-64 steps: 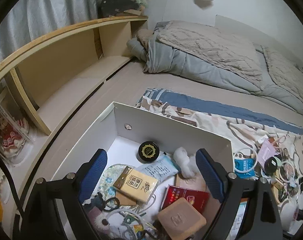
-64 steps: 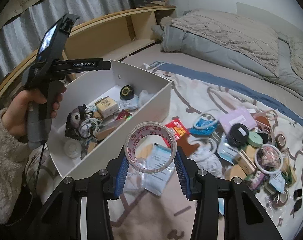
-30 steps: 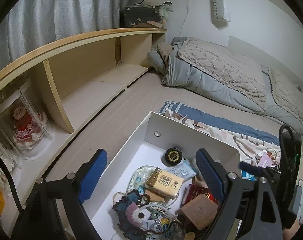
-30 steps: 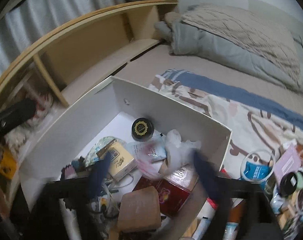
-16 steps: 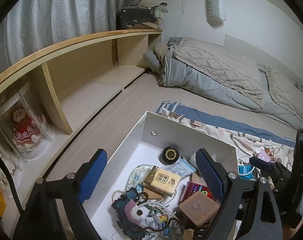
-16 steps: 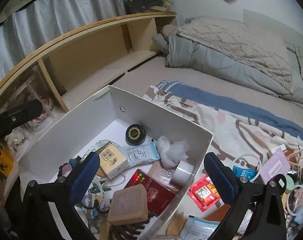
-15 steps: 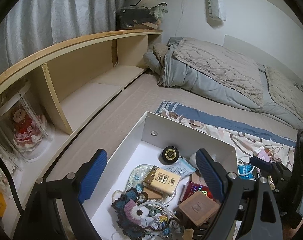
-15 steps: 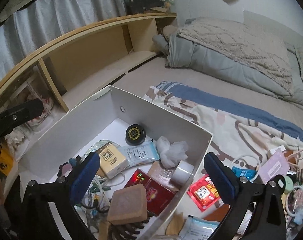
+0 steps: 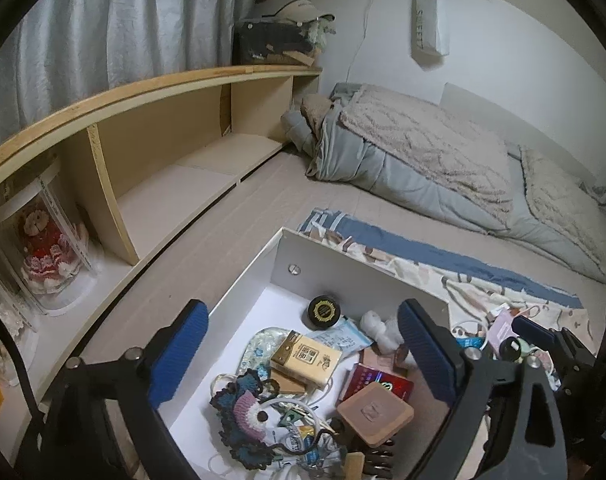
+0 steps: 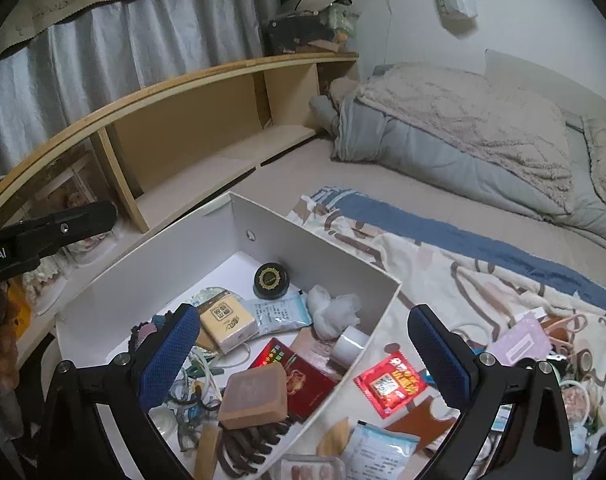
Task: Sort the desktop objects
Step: 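Lower the clear tape roll into the box and open the right tool, then withdraw both tools from the box back toward the items on the blanket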
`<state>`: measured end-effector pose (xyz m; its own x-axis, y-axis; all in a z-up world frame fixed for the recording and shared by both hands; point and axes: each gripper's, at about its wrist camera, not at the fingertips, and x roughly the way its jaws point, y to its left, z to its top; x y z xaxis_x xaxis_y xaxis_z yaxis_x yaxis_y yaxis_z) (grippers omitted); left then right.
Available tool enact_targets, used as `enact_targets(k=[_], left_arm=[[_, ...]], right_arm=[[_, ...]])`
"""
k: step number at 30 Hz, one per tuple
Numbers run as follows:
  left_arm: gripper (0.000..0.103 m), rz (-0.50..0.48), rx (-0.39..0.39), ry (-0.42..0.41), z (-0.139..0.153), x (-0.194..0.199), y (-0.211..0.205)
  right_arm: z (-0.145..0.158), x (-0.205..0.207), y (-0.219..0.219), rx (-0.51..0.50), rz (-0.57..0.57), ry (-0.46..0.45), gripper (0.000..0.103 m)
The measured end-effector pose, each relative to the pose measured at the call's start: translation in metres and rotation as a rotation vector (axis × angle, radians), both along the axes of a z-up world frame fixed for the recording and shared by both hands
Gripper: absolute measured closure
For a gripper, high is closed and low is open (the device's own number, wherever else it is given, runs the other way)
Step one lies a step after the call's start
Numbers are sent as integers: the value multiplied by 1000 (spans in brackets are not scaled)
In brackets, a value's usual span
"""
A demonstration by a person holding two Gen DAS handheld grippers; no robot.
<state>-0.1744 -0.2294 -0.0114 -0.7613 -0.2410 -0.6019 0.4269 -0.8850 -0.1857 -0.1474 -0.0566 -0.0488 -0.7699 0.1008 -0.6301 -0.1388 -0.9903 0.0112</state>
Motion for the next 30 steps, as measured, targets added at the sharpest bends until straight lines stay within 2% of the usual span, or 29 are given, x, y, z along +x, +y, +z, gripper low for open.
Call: enact_targets(k=[4, 15, 30], left_arm=[[1, -4, -12, 29, 8, 6, 5], [1, -61, -63, 70, 25, 14, 37], [1, -103, -84, 138, 46, 26, 93]], right_arm=[[13, 17, 5, 28, -13, 22, 0], [52, 73, 19, 73, -45, 72, 0], [75, 159, 53, 126, -128, 105, 0]])
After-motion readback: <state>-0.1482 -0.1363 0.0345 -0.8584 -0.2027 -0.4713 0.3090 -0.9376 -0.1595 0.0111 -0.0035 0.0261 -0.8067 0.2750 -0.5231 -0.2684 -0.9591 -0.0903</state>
